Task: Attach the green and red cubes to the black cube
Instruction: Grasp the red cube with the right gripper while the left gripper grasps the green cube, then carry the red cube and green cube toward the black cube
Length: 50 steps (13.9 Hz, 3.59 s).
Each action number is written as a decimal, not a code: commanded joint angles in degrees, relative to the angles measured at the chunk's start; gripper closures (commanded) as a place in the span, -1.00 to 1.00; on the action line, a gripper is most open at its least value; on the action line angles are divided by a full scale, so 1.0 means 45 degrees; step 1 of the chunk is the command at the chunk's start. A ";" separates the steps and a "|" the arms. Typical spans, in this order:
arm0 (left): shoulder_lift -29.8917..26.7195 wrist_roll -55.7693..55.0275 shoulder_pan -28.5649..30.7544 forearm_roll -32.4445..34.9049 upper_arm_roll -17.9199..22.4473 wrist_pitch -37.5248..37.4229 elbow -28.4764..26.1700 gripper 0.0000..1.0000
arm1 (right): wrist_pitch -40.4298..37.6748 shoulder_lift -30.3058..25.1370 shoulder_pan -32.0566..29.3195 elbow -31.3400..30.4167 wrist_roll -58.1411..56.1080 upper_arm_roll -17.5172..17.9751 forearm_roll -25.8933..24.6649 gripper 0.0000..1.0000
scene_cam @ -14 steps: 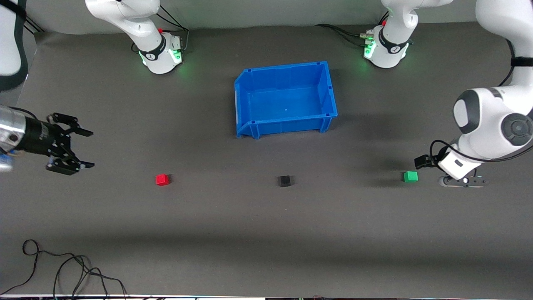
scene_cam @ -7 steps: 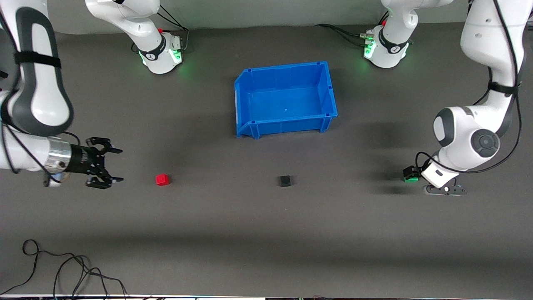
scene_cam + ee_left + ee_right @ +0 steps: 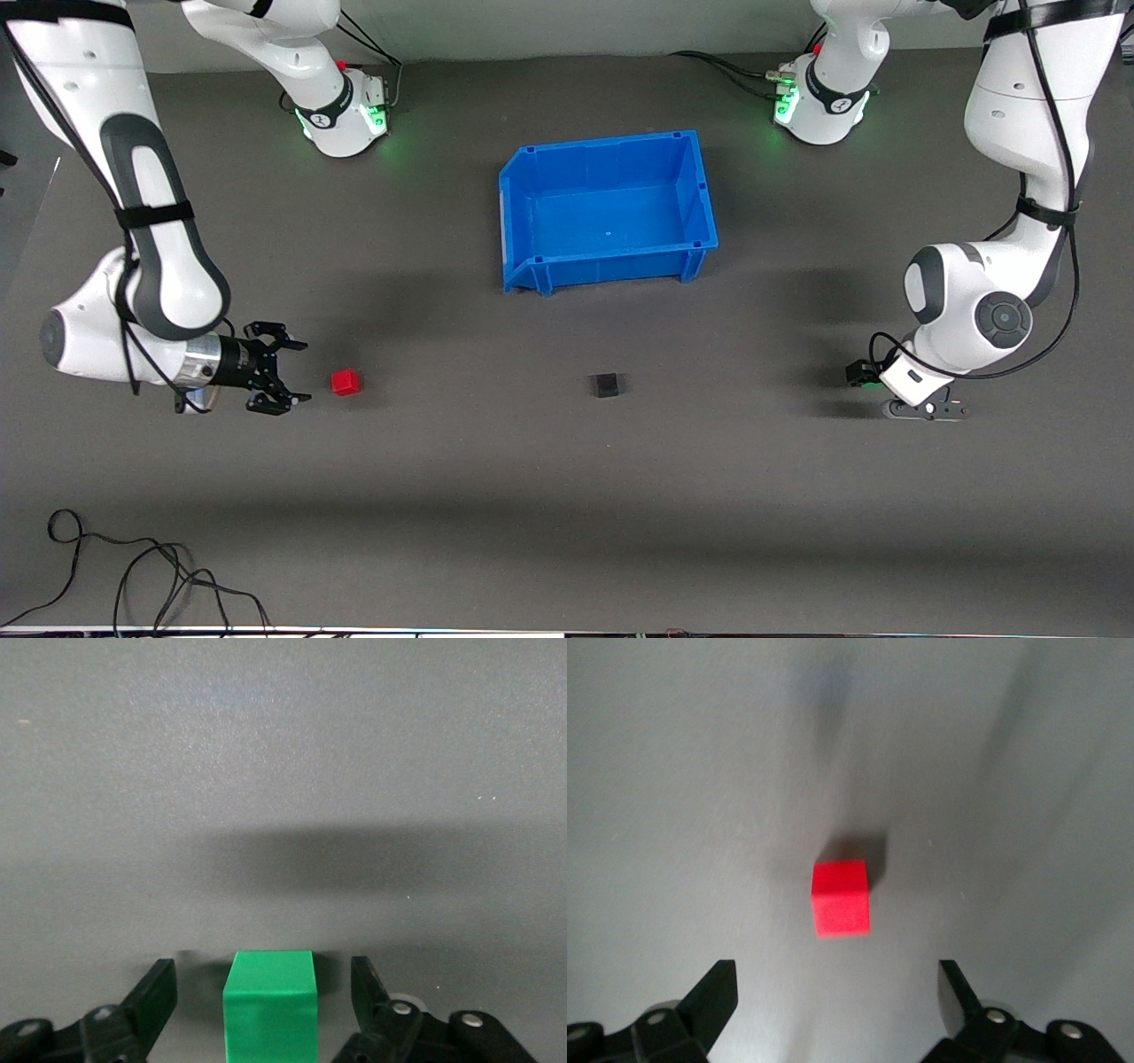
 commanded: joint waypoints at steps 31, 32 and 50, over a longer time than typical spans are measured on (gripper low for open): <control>-0.0749 -0.8737 -0.1722 0.0001 0.0038 -0.4418 0.2424 1.00 | 0.0495 0.0851 0.2304 0.1572 0.2518 0.0011 0.1265 0.46; -0.0847 -0.9287 -0.1860 0.0060 0.0038 -0.4477 0.2346 1.00 | 0.0573 0.0948 0.2772 0.1805 0.3240 0.0011 0.1265 0.46; 0.0340 -2.3211 -0.4887 -0.1305 -0.0390 -0.2231 0.2245 1.00 | 0.5358 0.4012 0.8343 0.4617 1.0181 0.0011 0.1109 0.45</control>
